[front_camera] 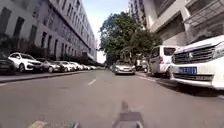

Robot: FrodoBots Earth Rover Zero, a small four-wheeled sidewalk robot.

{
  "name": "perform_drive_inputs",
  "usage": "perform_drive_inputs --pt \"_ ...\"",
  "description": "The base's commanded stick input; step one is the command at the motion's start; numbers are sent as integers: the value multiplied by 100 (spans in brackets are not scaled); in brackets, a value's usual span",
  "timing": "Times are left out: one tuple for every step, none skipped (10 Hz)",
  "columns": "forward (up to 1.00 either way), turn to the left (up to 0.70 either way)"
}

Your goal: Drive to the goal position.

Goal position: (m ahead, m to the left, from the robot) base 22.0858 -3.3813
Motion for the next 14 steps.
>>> perform_drive_inputs --pt "70 0" --pt "70 0" --pt "70 0" --pt "70 0" --pt "70 0" --pt "70 0" --pt "70 0" --pt "70 0" --pt "70 0" --pt "70 0" --pt "70 0" --pt "70 0" --pt "70 0" --pt "70 0"
